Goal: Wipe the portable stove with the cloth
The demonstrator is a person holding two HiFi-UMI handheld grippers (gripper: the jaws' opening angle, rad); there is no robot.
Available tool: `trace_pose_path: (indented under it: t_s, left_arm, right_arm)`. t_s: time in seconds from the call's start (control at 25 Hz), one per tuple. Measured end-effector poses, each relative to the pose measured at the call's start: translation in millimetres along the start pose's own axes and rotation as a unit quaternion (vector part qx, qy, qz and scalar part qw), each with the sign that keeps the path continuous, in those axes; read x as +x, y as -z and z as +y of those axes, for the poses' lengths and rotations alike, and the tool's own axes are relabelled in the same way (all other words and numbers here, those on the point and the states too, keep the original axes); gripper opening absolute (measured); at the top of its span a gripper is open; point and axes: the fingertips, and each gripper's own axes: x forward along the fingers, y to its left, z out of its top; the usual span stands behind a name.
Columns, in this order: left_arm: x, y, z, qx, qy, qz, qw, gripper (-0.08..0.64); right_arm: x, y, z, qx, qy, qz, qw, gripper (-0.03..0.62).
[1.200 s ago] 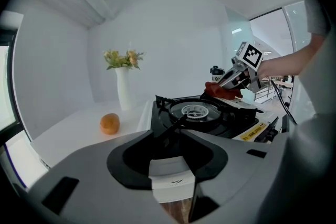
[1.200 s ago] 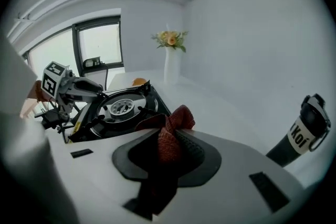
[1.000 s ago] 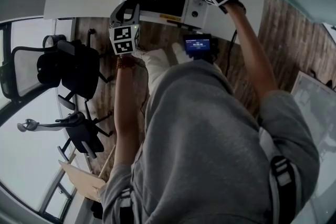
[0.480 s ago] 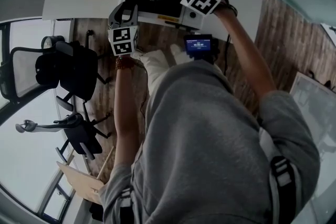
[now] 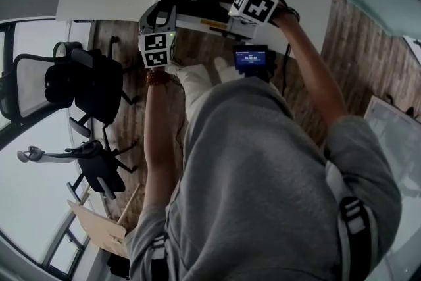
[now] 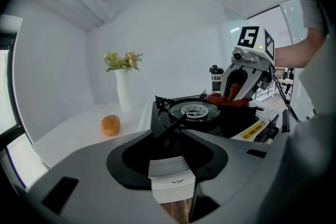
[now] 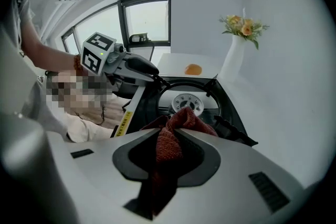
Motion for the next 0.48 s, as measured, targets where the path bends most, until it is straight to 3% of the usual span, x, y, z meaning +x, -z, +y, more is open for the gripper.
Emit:
trace_pose_path:
  t_s: [0.16, 0.28, 0.4, 0.48]
  left_arm:
    - [-1, -2, 1, 0.0, -0.003, 0.004, 1.0, 0.17]
    - [0, -2, 1, 0.003, 0.001, 0.005, 1.0, 0.17]
    - [1, -1, -1, 0.007, 0.013, 0.008, 0.9999, 0.17]
    - [0, -1, -1, 0.012, 0.021, 0.011, 0.9996, 0.17]
  right_arm:
    - [-1, -1, 5, -0.009, -0.002, -0.014, 1.0, 0.086]
    - [-9, -2, 4, 0.019, -0.05, -0.077, 0.996, 0.087]
    - [-39, -5, -6, 0.114, -0.114, -0.178, 0.971, 0.089]
    - [-63, -11, -21, 0.144, -0.11, -0.225, 0.957, 0.091]
